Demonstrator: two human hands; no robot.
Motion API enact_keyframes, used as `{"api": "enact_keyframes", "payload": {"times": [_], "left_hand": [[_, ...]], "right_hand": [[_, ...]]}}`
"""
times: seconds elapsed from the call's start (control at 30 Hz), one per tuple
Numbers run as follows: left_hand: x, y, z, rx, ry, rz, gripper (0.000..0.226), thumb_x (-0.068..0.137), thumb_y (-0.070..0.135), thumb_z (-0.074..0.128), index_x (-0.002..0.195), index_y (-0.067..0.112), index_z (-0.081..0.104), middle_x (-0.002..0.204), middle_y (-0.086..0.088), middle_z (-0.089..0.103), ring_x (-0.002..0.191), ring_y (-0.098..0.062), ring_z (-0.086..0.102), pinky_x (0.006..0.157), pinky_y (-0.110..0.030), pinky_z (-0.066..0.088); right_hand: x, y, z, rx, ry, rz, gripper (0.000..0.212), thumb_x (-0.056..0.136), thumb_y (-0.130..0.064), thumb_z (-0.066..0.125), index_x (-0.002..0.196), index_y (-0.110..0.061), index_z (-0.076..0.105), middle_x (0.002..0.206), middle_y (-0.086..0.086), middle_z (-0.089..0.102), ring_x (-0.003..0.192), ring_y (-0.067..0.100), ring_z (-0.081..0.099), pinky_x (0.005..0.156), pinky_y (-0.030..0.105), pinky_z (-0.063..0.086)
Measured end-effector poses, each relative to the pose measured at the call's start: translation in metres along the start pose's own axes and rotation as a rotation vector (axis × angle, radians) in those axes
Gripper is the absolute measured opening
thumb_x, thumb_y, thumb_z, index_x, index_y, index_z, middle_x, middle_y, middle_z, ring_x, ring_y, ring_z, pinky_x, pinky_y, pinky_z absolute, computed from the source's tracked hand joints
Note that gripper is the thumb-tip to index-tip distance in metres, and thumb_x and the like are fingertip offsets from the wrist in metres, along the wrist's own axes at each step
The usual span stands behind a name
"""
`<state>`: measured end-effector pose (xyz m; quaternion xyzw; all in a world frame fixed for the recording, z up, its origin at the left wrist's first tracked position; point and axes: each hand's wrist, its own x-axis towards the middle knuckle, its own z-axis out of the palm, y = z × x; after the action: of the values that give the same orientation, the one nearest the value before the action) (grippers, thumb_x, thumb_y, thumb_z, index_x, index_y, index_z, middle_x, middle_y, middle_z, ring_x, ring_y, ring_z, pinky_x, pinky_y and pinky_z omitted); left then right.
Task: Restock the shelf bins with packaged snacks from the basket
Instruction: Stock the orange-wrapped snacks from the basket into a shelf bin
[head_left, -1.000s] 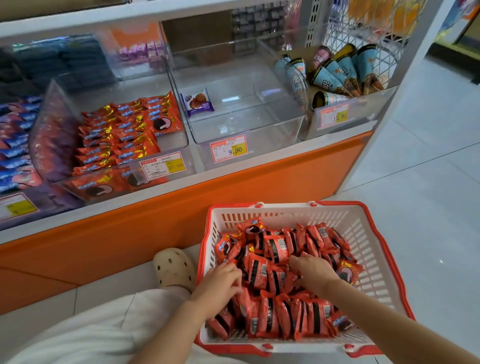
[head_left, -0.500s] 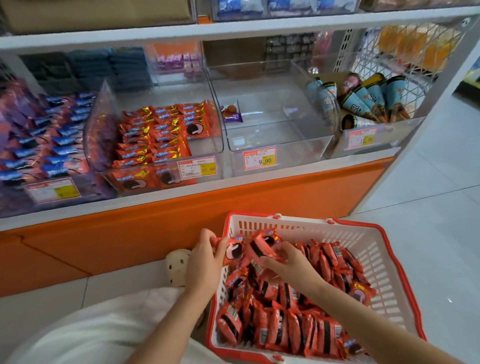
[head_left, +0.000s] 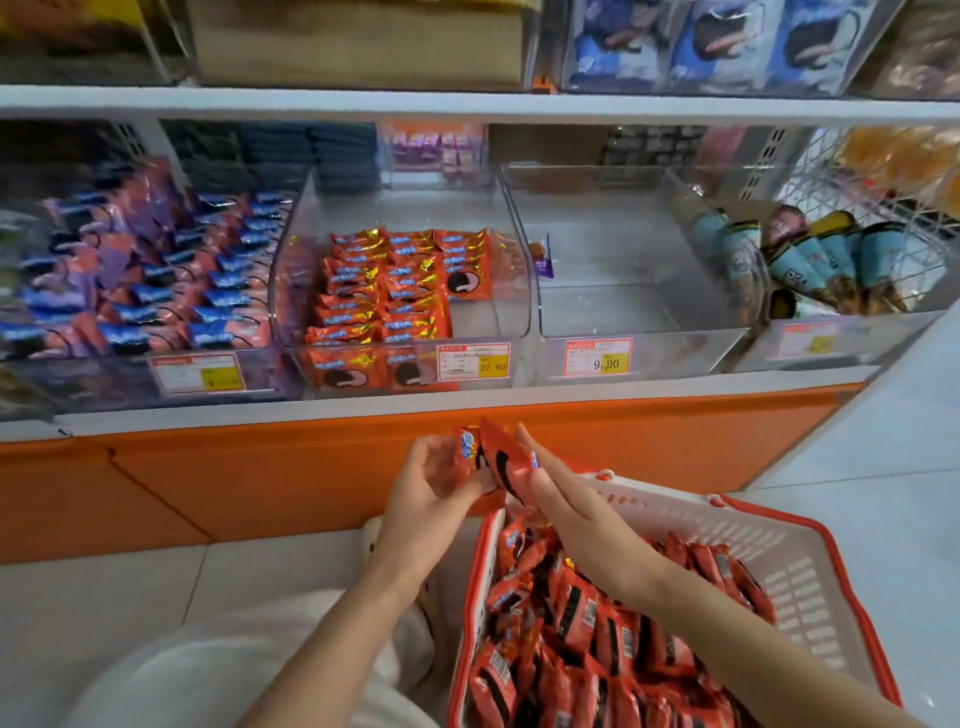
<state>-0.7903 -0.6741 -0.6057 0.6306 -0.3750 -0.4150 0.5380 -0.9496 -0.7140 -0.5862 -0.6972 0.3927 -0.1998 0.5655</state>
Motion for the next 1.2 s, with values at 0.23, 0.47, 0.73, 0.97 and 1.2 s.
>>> {"api": "enact_keyframes", "payload": {"times": [0.23,0.47,0.73,0.97,1.2], "left_hand": [[0.013,0.033,-0.051,-0.084,0.101,0.105,0.044,0.061,0.03,0.075,0.101,0.02,0.06,0.093,0.013,0.069,0.087,0.007,0.062,0.076,-0.015,0.047],[0.03,0.052,-0.088,-0.142,0.156,0.171,0.041,0.058,0.036,0.069,0.096,0.026,0.057,0.084,0.016,0.07,0.081,0.006,0.063,0.064,-0.01,0.047],[0.06,0.066,-0.115,0.057,0.27,0.363,0.032,0.081,0.012,0.071,0.102,0.026,0.052,0.101,0.01,0.065,0.091,0.003,0.063,0.073,-0.009,0.047],[0.075,0.066,-0.123,0.122,0.364,0.469,0.036,0.084,0.007,0.069,0.097,0.034,0.048,0.099,0.016,0.061,0.091,0.009,0.06,0.069,-0.004,0.046],[0.081,0.066,-0.129,0.153,0.374,0.506,0.038,0.086,0.01,0.068,0.097,0.04,0.047,0.099,0.018,0.059,0.094,0.008,0.058,0.07,-0.006,0.046]], "right_hand": [[0.045,-0.046,0.019,-0.074,0.09,-0.103,0.052,0.082,-0.044,0.059,0.13,-0.038,0.037,0.109,-0.023,0.056,0.094,-0.001,0.061,0.08,0.016,0.051],[0.087,-0.074,0.03,-0.438,0.215,-0.218,0.071,0.06,-0.059,0.076,0.117,-0.026,0.051,0.112,-0.01,0.058,0.102,0.006,0.058,0.085,0.031,0.052],[0.129,-0.11,0.024,-0.392,0.189,-0.216,0.043,0.088,-0.039,0.061,0.123,-0.021,0.045,0.114,-0.002,0.061,0.1,0.015,0.063,0.083,0.034,0.054],[0.204,-0.114,-0.018,-1.172,0.427,-0.042,0.042,0.096,-0.017,0.048,0.132,-0.001,0.036,0.133,0.019,0.041,0.125,0.035,0.041,0.097,0.04,0.037],[0.264,-0.091,-0.022,-1.667,0.277,0.214,0.053,0.097,-0.018,0.046,0.144,-0.003,0.025,0.139,0.016,0.043,0.125,0.033,0.046,0.096,0.042,0.044]]}}
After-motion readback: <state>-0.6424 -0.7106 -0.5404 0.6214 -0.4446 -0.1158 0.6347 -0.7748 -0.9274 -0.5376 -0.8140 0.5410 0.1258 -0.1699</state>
